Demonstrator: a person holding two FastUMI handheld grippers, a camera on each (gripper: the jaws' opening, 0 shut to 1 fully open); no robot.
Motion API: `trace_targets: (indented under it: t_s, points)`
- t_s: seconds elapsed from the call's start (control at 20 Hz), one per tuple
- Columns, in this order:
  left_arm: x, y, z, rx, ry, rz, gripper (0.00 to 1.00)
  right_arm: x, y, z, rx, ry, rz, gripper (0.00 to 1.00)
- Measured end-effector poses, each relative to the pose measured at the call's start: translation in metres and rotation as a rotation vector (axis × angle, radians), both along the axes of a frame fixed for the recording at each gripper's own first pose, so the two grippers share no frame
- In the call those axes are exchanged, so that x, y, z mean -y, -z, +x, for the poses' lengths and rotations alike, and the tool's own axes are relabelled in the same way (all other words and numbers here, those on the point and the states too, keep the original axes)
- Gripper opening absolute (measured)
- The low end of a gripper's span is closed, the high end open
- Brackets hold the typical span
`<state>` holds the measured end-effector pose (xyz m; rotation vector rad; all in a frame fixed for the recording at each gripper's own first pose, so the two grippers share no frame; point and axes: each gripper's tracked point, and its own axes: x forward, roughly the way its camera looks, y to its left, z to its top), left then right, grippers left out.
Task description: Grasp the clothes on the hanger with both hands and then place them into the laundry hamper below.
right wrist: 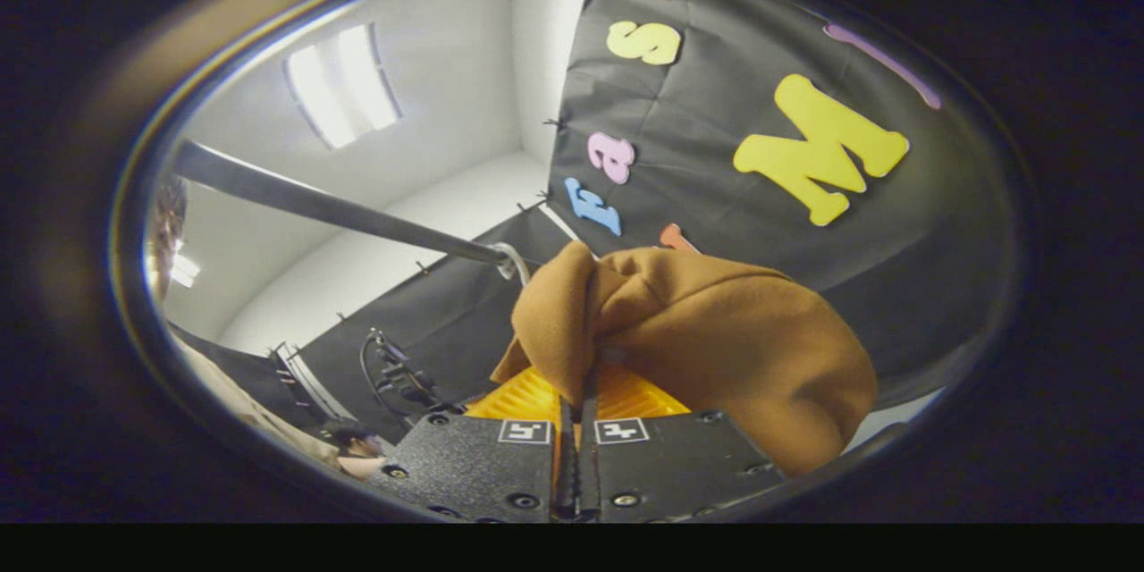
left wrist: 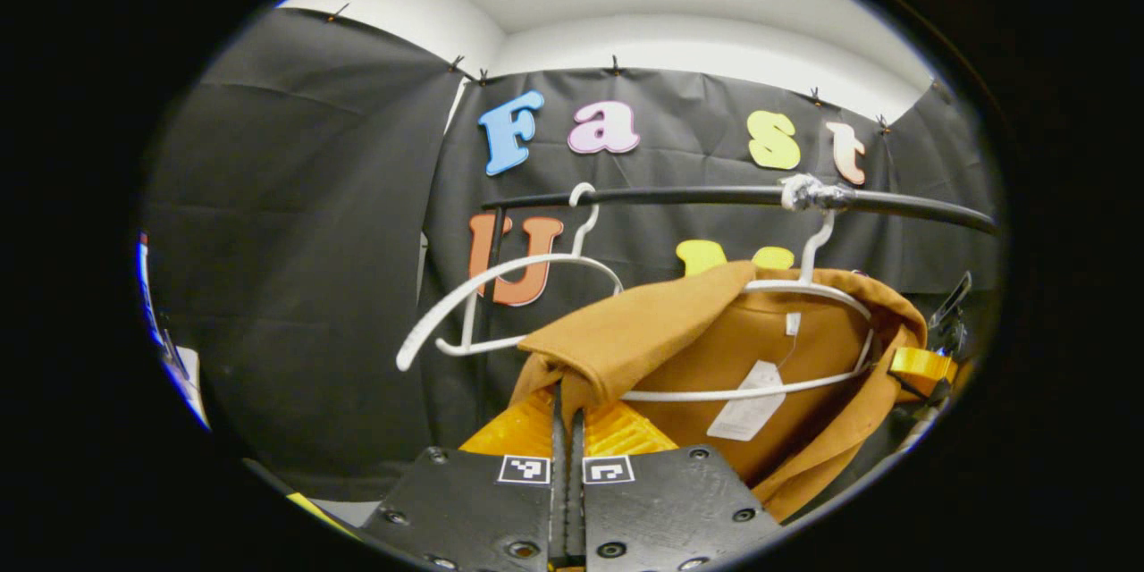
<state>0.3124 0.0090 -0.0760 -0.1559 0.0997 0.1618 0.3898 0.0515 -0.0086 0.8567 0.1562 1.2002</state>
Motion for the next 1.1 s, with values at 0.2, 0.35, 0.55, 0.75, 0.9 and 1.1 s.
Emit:
trace_targets:
  t_s: [0.2,0.35,0.55,0.75,0.9,1.1]
  points:
    - [-0.013,-0.033,0.002,0.053,0.032,0.002,0.05,0.017,-0.023,0.006,-0.032,-0.001,0.114,0.04]
    - [-0.023,-0.043,-0.001,0.068,0.04,0.026,0.0,0.032,-0.029,0.007,-0.047,0.013,0.162,0.05]
    - [-0.024,-0.038,0.001,0.043,0.053,0.047,0.05,0.043,-0.018,0.016,-0.059,0.077,0.142,0.03]
    - [-0.019,-0.037,0.003,0.029,0.059,0.03,0.0,0.054,-0.019,0.02,-0.072,0.102,0.181,0.04]
    - [-0.017,-0.041,0.006,0.036,0.074,0.02,0.05,0.062,-0.026,0.008,-0.073,0.027,0.268,0.05]
    - [-0.018,-0.054,0.011,0.061,0.083,0.01,0.05,0.064,-0.047,0.021,-0.046,-0.003,0.342,0.04]
